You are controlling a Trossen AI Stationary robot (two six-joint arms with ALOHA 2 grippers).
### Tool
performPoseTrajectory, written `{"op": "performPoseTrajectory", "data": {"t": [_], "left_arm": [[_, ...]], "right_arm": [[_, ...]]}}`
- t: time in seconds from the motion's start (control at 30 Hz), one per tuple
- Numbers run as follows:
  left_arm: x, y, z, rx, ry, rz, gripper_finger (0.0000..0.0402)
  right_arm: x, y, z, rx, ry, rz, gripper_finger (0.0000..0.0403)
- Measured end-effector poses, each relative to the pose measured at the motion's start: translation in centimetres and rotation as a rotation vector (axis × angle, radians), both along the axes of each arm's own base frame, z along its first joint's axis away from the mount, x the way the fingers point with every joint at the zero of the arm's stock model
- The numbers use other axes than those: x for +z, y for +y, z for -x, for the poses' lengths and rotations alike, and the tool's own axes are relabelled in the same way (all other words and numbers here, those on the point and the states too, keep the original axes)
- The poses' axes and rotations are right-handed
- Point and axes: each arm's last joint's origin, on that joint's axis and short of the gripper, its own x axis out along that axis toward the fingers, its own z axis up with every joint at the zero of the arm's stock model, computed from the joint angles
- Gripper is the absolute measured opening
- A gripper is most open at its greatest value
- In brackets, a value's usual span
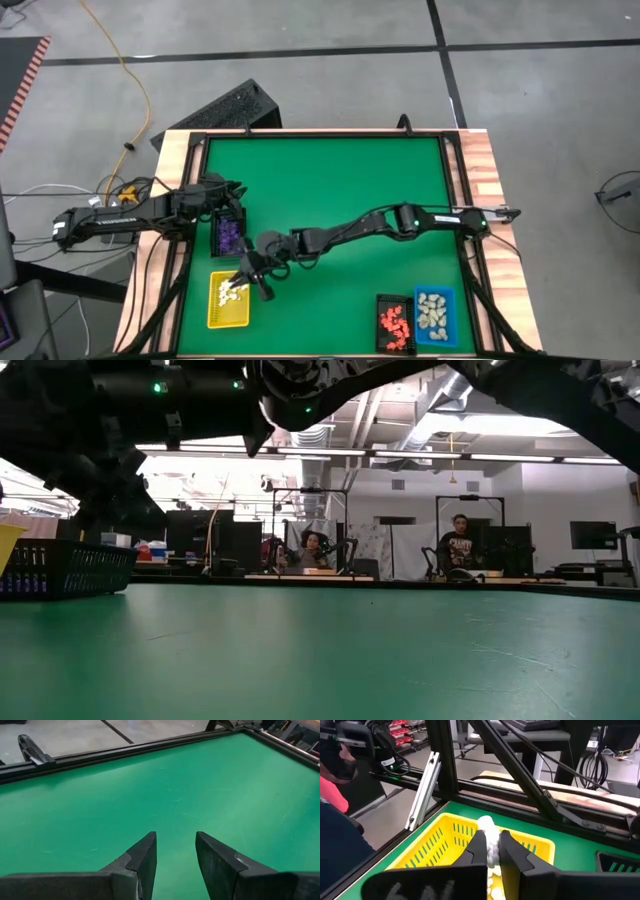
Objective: Sort Halloween decoration
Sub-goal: Put the white skeleton toy into the yellow basket, then return to Home Position
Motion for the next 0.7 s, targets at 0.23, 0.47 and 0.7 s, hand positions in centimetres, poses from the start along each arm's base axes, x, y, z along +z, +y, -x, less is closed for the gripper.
{"op": "performPoseTrajectory", "data": {"t": [0.23, 0.47, 0.7], "left_arm": [[0.00, 0.00, 0.00, 0.000, 0.000, 0.000, 0.0126], [0.00, 0.00, 0.00, 0.000, 0.000, 0.000, 0.0126], [0.00, 0.00, 0.00, 0.001, 0.000, 0.000, 0.0126]], "right_arm": [[0.10, -0.32, -0.04, 0.006, -0.003, 0.005, 0.0090], [0.10, -0.49, -0.08, 0.003, -0.003, 0.005, 0.0144], [0.04, -0.65, -0.09, 0.000, 0.005, 0.006, 0.0163]]}}
